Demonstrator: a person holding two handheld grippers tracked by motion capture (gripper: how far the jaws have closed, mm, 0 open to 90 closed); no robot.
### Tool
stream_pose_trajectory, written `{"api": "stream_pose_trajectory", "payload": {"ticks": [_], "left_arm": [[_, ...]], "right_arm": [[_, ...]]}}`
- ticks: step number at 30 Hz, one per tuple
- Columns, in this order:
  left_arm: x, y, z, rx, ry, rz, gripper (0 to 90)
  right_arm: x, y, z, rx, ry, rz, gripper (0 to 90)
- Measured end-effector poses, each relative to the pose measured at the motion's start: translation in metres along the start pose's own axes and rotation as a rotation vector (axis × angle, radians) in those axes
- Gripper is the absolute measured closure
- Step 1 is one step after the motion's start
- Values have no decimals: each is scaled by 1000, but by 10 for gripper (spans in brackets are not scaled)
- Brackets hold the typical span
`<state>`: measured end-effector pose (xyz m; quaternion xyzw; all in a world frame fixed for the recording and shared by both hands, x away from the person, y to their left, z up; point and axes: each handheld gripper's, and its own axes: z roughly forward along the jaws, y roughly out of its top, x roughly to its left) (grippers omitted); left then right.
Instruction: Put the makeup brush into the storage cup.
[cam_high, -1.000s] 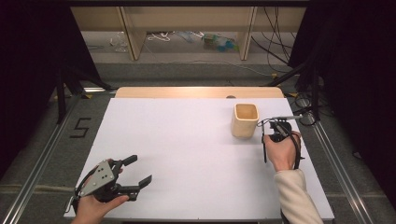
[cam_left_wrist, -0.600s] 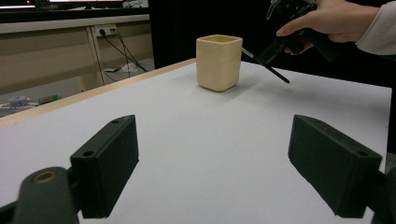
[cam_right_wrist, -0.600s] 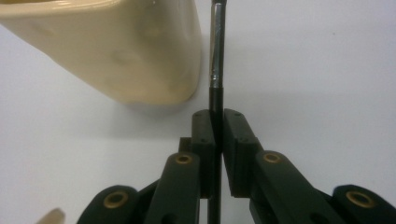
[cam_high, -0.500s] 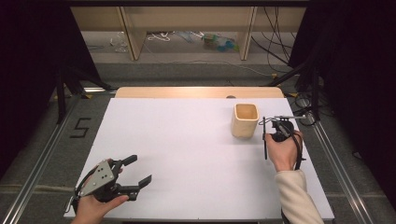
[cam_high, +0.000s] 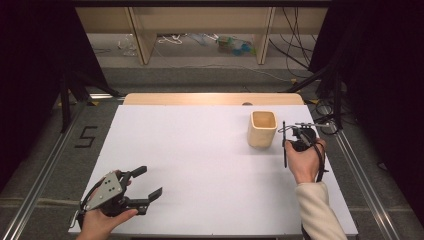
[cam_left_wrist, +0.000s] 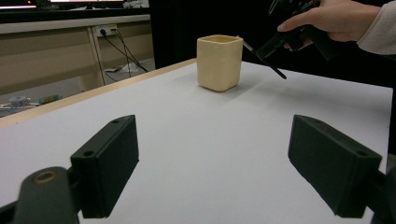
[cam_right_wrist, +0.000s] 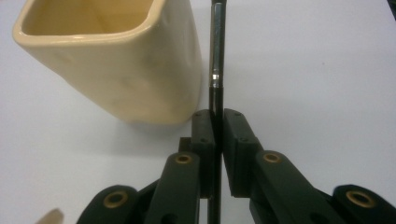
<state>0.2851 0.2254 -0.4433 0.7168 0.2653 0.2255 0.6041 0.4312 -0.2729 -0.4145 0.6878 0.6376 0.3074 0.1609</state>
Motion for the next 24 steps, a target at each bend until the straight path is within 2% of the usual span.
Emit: {"api": "stream_pose_trajectory", "payload": {"ticks": [9,10,12,13,14,17,19,20,21,22,23,24], "left_arm": [[1,0,0,0,1,6,161],[1,0,0,0,1,7,161],[1,0,0,0,1,6,162],[1,0,0,0,1,7,161],[1,0,0,0,0,6,161],[1,0,0,0,1,6,161],[1,0,0,1,1,7,162],[1,0,0,0,1,5,162],[1,0,0,-1,2,7,162],[1,0,0,0,2,7,162],[0,0,0,0,2,2,162],[0,0,0,0,2,6,162]], "right_arm": [[0,1,-3,-23,13,-4,842],[-5,-1,0,-55,1,-79,841],[-4,-1,1,-72,15,-73,841],[-1,0,0,-55,6,-39,841],[0,0,-1,-48,-2,-28,841],[-1,0,-3,-51,2,-34,841],[-3,1,-1,-85,7,-72,841],[-1,1,-3,-73,-2,-51,841],[-1,1,-4,-63,-28,-63,841],[-1,1,-4,-78,-25,-70,841],[-4,2,-2,-111,-12,-112,841],[-4,2,-2,-119,-17,-123,841]]}}
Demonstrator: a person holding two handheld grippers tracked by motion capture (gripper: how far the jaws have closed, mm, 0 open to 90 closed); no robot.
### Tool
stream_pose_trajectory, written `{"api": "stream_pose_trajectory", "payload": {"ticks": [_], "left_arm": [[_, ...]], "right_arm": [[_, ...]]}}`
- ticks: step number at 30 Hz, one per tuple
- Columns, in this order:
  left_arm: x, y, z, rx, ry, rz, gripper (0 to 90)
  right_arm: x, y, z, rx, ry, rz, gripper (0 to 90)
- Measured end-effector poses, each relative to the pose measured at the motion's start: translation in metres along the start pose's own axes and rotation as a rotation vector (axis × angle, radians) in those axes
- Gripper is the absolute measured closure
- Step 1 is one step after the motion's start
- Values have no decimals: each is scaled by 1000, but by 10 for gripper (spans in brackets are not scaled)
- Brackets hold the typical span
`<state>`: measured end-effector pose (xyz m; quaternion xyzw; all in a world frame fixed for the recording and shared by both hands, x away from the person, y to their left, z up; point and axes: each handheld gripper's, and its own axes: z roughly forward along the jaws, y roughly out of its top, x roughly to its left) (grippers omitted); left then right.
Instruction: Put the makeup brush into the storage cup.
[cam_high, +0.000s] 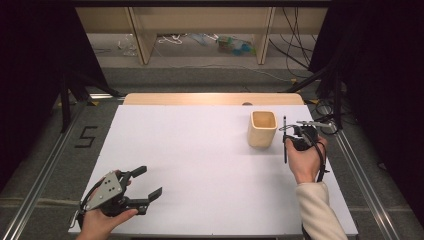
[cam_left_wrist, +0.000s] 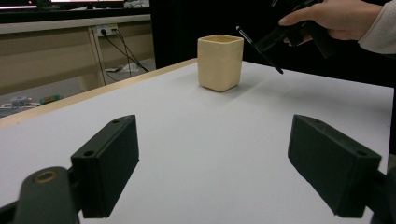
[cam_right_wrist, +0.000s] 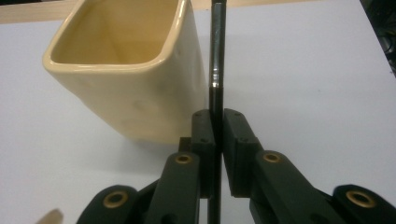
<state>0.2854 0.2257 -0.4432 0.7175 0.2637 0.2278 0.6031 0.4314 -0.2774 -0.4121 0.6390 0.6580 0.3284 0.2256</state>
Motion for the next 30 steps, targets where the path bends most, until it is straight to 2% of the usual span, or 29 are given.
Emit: {"api": "stream_pose_trajectory", "payload": {"ticks": [2,3,4,5,6,8,9,11,13,15,17,18,24,27,30], "left_arm": [[0,0,0,-1,0,0,162],[0,0,0,0,0,1,162],[0,0,0,-1,0,0,162],[0,0,0,0,0,0,162],[0,0,0,0,0,0,162],[0,0,0,0,0,0,162],[0,0,0,-1,0,0,162],[0,0,0,0,0,1,162],[0,0,0,0,0,1,162],[0,0,0,-1,1,-1,162],[1,0,1,-10,-5,2,162],[1,0,1,-12,-7,0,162],[0,0,0,-1,1,-1,162],[0,0,0,-1,1,-1,162],[0,0,0,-1,1,0,162]], "right_arm": [[-1,0,-1,-12,10,-13,841],[-2,0,-1,-23,37,-36,841],[-2,0,-2,-24,21,-36,841],[-1,1,-2,-25,24,-21,841],[0,0,0,-60,24,-14,841],[0,0,-1,-57,24,-13,841],[-2,0,0,-71,31,-33,841],[-2,0,-2,-58,39,-25,841],[-1,1,-2,-70,45,-16,841],[-2,1,-5,-66,49,-34,841],[-2,1,-2,-95,41,-52,841],[-1,1,-4,-91,48,-30,841],[-1,2,-5,-105,33,-44,841],[0,2,-6,-120,48,-31,841],[-1,3,-8,-116,47,-39,841]]}}
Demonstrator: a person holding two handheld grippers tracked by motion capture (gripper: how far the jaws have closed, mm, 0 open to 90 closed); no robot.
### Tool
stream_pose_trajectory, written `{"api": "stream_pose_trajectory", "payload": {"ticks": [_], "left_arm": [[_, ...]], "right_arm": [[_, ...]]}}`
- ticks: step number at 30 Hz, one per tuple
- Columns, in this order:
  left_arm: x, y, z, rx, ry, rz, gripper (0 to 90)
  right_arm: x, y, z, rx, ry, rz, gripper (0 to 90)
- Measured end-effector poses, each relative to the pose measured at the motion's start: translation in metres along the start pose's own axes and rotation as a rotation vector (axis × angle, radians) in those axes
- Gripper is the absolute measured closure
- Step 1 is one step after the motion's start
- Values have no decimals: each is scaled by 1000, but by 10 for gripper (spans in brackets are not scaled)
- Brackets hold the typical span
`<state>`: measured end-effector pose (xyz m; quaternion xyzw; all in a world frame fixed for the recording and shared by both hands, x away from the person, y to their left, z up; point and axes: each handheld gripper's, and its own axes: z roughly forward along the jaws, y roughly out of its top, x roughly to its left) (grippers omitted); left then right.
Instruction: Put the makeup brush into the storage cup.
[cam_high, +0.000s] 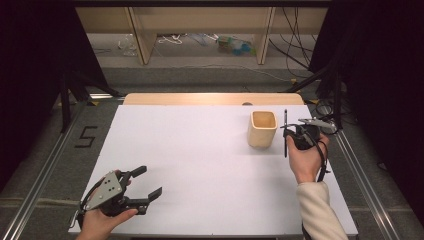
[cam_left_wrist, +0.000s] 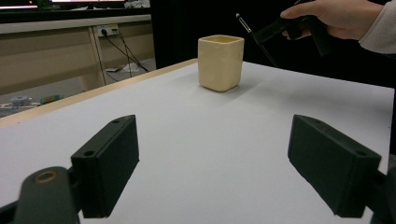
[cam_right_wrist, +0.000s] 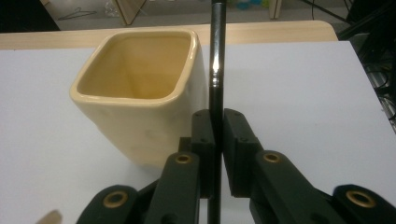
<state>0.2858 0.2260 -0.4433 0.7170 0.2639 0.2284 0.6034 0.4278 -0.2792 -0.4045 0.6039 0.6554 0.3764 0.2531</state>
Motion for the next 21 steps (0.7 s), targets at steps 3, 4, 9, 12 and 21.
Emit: {"api": "stream_pose_trajectory", "payload": {"ticks": [3,4,9,12,21], "left_arm": [[0,0,0,0,1,-1,162],[0,0,0,0,0,0,162],[0,0,0,0,1,-1,162],[0,0,0,0,2,-6,163],[0,0,0,-11,-2,-9,163]], "right_arm": [[0,0,0,-23,-2,-3,841],[0,1,-1,-13,-1,-5,841],[1,2,-2,-35,4,-7,841],[1,2,-2,-48,8,-10,841],[2,4,-2,-56,6,-14,841]]}}
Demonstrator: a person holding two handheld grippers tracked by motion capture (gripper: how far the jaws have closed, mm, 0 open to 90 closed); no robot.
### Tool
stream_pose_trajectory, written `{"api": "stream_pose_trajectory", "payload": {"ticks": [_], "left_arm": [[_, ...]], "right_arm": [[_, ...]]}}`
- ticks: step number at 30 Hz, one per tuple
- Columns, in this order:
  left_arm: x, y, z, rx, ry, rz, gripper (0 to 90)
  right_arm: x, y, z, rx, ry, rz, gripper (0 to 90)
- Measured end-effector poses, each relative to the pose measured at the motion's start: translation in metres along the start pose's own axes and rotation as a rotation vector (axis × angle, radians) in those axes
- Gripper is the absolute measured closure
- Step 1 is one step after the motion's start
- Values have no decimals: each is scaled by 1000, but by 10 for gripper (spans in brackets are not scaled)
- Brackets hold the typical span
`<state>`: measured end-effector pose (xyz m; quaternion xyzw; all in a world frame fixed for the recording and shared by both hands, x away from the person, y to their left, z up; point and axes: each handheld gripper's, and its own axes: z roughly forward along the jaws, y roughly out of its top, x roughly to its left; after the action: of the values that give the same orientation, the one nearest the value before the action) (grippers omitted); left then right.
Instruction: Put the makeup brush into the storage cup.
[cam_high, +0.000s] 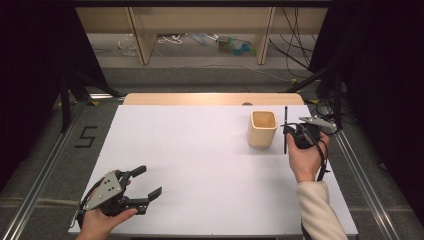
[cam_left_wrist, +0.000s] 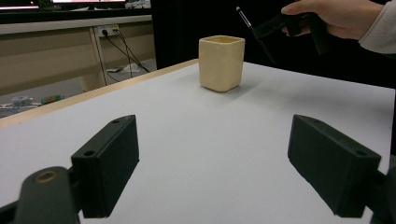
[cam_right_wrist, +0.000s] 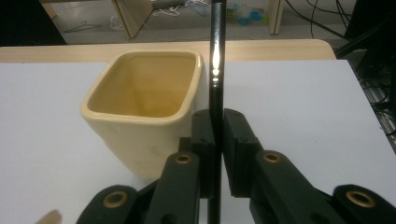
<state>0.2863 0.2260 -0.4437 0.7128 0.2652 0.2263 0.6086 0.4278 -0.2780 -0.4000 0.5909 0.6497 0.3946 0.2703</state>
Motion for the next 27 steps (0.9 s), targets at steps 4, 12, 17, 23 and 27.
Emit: {"api": "stream_pose_trajectory", "payload": {"ticks": [4,12,17,23,27], "left_arm": [[0,0,0,0,0,0,163],[0,0,0,-1,0,1,164],[0,0,-1,10,6,4,164],[0,1,-1,12,8,6,164],[0,0,0,3,4,4,164]], "right_arm": [[1,1,-1,-1,-12,2,841],[4,4,-1,-18,-5,4,841],[4,5,0,-40,8,-7,841],[6,7,-1,-29,-3,-11,841],[7,8,1,-53,9,-4,841]]}}
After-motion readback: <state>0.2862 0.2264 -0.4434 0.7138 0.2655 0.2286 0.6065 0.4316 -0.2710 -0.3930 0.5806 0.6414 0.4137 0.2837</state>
